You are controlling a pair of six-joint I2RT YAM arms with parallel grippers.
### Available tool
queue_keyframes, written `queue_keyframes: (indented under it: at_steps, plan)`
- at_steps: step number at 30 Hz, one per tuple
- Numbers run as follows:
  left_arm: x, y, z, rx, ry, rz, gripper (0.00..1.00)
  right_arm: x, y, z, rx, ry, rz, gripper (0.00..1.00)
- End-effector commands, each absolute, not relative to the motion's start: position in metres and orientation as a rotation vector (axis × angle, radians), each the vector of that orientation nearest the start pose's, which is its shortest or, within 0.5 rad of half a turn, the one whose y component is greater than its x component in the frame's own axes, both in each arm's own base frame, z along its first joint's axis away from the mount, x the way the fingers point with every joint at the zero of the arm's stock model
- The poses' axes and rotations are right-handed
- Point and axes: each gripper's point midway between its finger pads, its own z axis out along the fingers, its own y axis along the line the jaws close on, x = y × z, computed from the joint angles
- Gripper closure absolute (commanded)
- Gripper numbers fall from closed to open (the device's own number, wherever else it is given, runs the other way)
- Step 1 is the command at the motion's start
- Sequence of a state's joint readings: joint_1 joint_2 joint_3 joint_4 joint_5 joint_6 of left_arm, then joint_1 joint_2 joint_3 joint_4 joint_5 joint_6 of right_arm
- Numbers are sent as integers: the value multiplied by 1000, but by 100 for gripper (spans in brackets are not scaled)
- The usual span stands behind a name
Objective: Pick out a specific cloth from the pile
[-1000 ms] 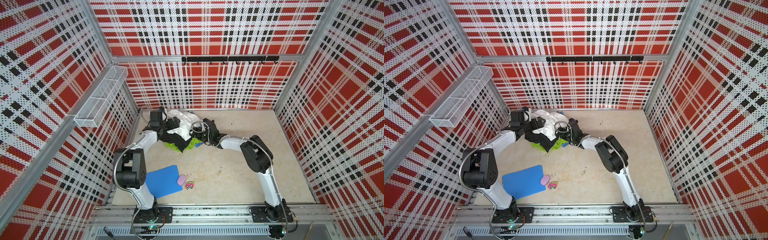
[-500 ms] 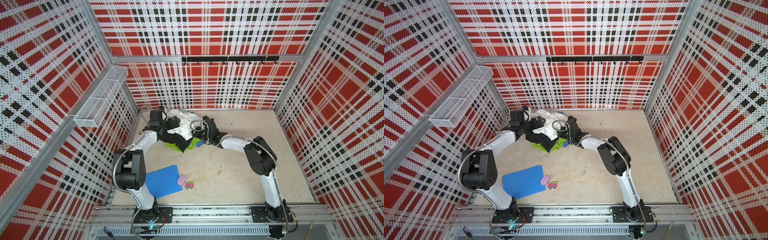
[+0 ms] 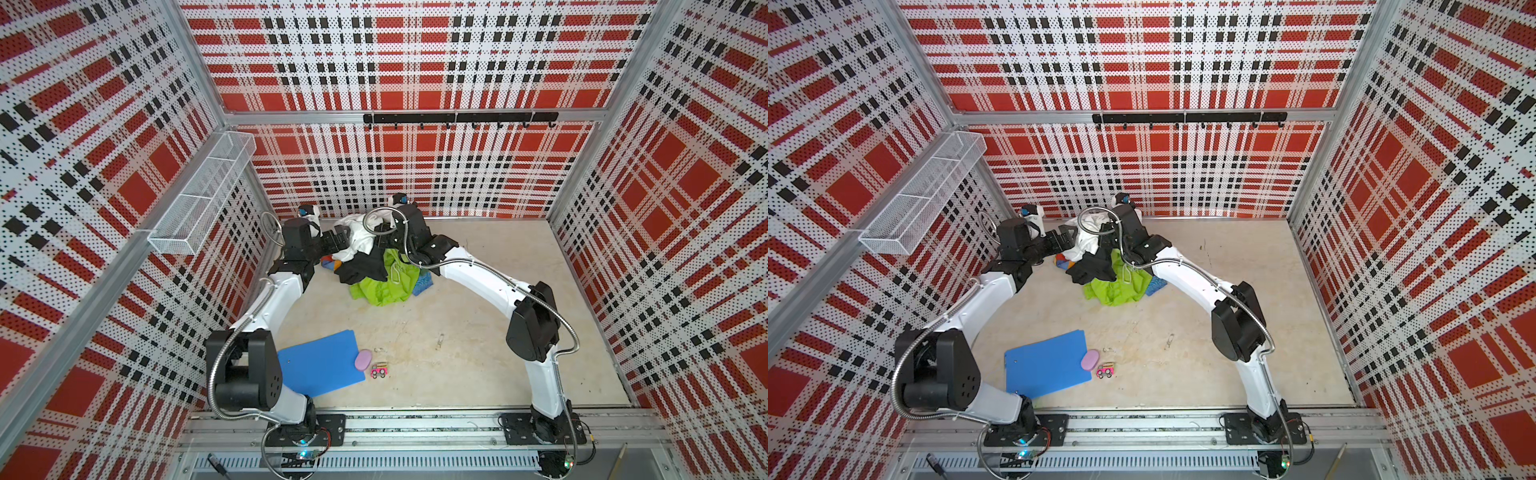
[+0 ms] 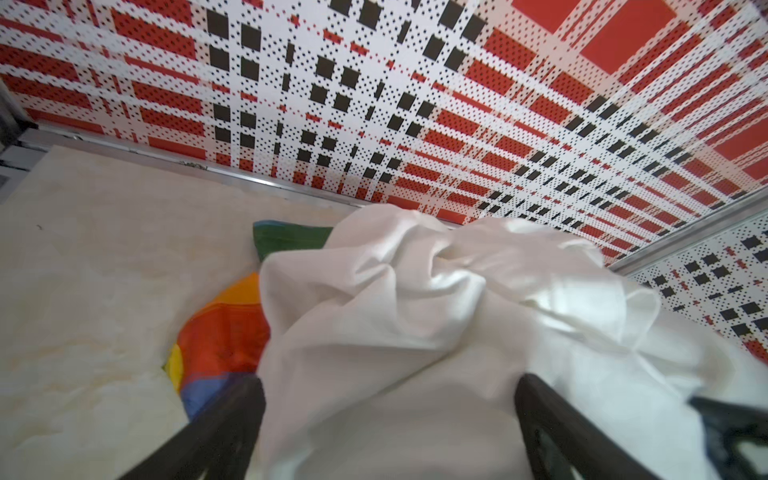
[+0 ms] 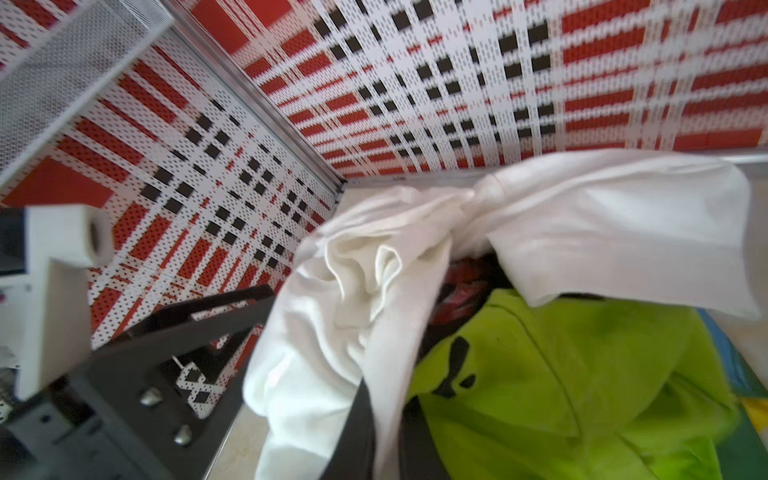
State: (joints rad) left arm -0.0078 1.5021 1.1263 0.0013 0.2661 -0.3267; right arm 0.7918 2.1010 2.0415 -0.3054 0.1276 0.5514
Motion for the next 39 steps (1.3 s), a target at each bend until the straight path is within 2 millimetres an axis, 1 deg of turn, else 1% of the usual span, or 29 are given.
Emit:
queue_keyframes:
  at_steps: [1,2,4,5,6,9,13,14,15,17,19,24,26,27,28,29,31,33,39]
  plan:
    - [473,-44,275,-110,1889,-451,4,464,432,358,-183,1845,629,97]
    - [473,-43,275,-112,1888,-454,4,462,434,365,-191,1827,613,97]
    - [473,-45,275,-106,1888,-470,5,461,435,370,-194,1815,595,96]
    - [473,-46,274,-105,1890,-483,6,462,433,367,-188,1824,586,95]
    - [474,-48,273,-104,1894,-491,6,464,432,360,-182,1841,565,95]
    - [476,-52,268,-99,1903,-516,7,471,432,325,-183,1917,524,92]
    - [478,-56,262,-100,1919,-522,8,485,440,275,-181,2018,568,92]
    - [479,-55,260,-108,1925,-514,9,491,439,262,-174,2036,556,92]
    - [478,-54,258,-114,1933,-503,9,492,443,252,-166,2057,599,92]
    - [479,-51,255,-126,1944,-483,10,498,445,232,-162,2082,602,91]
    - [481,-49,252,-137,1954,-476,11,504,445,209,-154,2120,595,89]
    - [482,-50,248,-139,1963,-493,12,515,437,136,-102,2256,573,86]
    - [482,-51,248,-139,1962,-497,12,517,438,116,-95,2293,587,85]
    - [482,-51,247,-139,1966,-500,12,517,439,109,-98,2304,599,84]
    - [482,-52,246,-136,1968,-503,12,517,440,107,-99,2307,610,82]
    - [482,-54,246,-133,1969,-506,12,517,442,109,-104,2300,624,80]
    - [483,-55,244,-132,1971,-508,12,517,444,122,-107,2273,648,74]
    - [483,-56,242,-129,1976,-508,12,518,443,144,-109,2231,672,71]
    - [483,-61,241,-119,1980,-519,12,509,431,216,-114,2090,763,57]
